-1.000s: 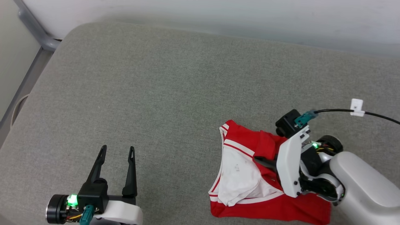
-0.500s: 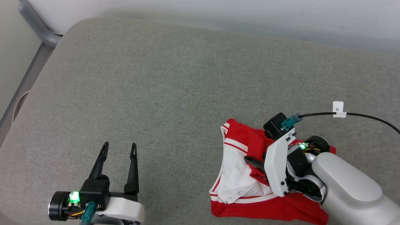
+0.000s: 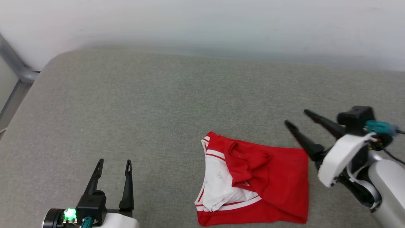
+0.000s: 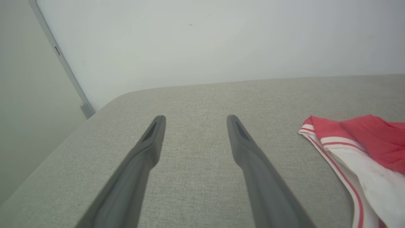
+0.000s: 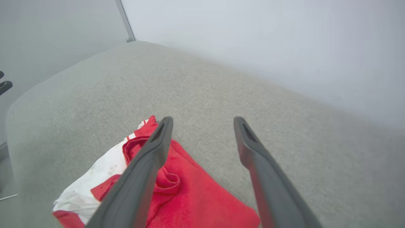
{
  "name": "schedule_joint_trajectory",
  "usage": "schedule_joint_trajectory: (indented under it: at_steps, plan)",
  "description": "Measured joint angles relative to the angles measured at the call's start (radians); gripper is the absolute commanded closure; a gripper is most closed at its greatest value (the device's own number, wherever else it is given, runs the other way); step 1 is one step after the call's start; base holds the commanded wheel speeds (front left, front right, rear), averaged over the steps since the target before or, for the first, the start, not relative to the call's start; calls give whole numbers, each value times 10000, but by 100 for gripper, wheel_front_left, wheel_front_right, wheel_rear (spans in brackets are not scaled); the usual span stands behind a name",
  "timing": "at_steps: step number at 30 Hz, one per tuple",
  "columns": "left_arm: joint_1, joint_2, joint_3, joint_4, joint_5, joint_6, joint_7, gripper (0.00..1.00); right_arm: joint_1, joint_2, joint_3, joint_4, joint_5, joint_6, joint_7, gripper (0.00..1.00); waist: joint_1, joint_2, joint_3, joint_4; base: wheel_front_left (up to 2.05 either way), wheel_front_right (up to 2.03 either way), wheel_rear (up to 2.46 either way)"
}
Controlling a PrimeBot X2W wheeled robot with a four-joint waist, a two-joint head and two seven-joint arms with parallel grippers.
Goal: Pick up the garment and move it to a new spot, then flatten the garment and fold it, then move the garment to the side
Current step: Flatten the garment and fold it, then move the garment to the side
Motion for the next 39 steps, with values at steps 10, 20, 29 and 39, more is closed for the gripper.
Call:
schedule_joint_trajectory:
  at_steps: [10,20,29,39]
  plan:
    - [298,50,-42,-109,25,98,0,0,1939,1593,-3367,113,-3156,0,-2844,0,0,0,-552,-621,0,0,0]
    - [500,90,-67,-230,-31,104,0,0,3890,3381,-5200,-1124,-4928,2,-3440,0,-1,0,-971,-988,0,0,0]
    - [574,65,-119,-188,-104,86,0,0,5572,4554,-6228,-2725,-5720,0,-3465,0,-1,0,-1144,-1096,0,0,0]
    - [712,65,-96,-105,-111,82,0,0,6282,4775,-6427,-2934,-5914,0,-3467,0,-1,0,-1199,-1149,0,0,0]
